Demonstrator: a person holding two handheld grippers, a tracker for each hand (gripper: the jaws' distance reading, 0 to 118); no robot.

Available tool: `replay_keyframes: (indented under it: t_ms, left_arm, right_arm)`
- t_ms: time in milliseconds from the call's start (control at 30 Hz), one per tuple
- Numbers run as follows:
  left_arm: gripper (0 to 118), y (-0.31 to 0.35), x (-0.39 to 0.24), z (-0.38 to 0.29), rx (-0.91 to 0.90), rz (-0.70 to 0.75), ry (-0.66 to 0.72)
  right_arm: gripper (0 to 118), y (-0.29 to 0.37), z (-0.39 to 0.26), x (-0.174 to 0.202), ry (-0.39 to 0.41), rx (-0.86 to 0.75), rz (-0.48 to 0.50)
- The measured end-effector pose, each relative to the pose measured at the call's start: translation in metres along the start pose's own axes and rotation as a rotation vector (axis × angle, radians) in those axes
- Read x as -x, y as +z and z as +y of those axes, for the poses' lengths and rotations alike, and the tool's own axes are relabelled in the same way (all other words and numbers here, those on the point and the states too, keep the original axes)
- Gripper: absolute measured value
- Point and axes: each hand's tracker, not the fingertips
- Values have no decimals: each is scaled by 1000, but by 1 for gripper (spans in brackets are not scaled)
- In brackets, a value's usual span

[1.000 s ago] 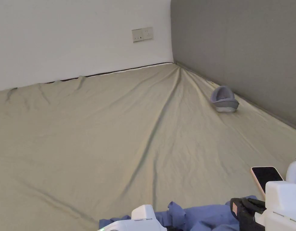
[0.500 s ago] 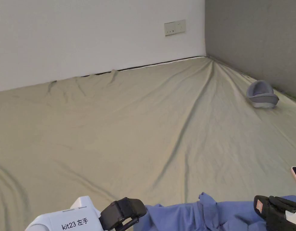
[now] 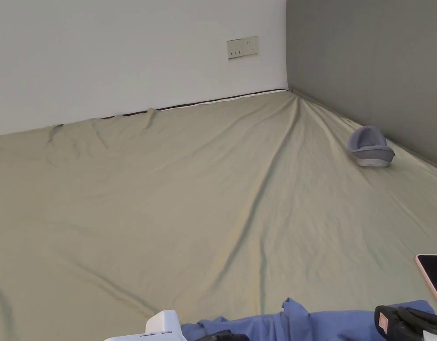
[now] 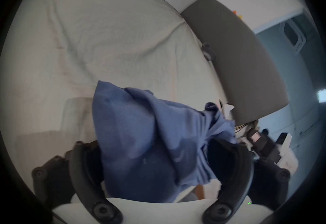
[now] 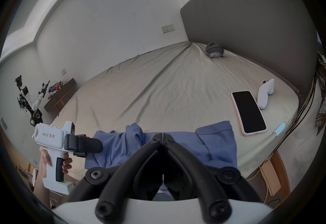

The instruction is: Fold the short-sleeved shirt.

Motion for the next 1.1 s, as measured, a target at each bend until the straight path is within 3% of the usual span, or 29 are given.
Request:
replay_keyframes:
  t_ms: [33, 67, 100, 133, 300, 367, 433, 567, 633, 733, 867, 1100]
  left_arm:
    - [90, 6, 0, 0, -19, -1, -15]
    - [64, 9, 3, 1, -29, -17, -8]
    - [15, 10, 9, 2, -45, -33, 22]
    - [16, 9, 11, 3, -53, -90, 145]
    - [16, 12, 7, 0, -122, -161, 165]
    - [16, 13, 9, -4, -171, -240, 251]
    - [16, 19, 12, -10, -250, -332, 326]
    - [16, 39, 25, -13, -367, -440, 434]
    - [16, 59, 32, -8, -404, -391, 416]
    - [16, 99, 49, 3, -448, -274, 328]
    - [16, 171, 72, 9, -492, -78, 241]
    - [16, 234, 70, 8, -421, 498, 89]
  right_arm:
    - [0, 0, 1, -1, 8, 5, -16]
    - [0, -1, 2, 0, 27, 15, -55]
    - [0, -3, 2, 1, 42, 23, -85]
    - [0, -5, 2, 2, 59, 44, -112]
    - [0, -13, 0, 5, 76, 104, -263]
    - [0, -15, -1, 9, 158, 125, -425]
    - [0, -14, -2, 10, 219, 122, -500]
    - [0, -8, 2, 1, 143, 131, -435]
    - [0, -7, 6, 3, 159, 129, -440]
    - [0, -18, 12, 20, 249, 115, -471]
    - [0, -36, 20, 42, 236, 100, -395]
    - [0, -63, 18, 81, 287, 110, -281]
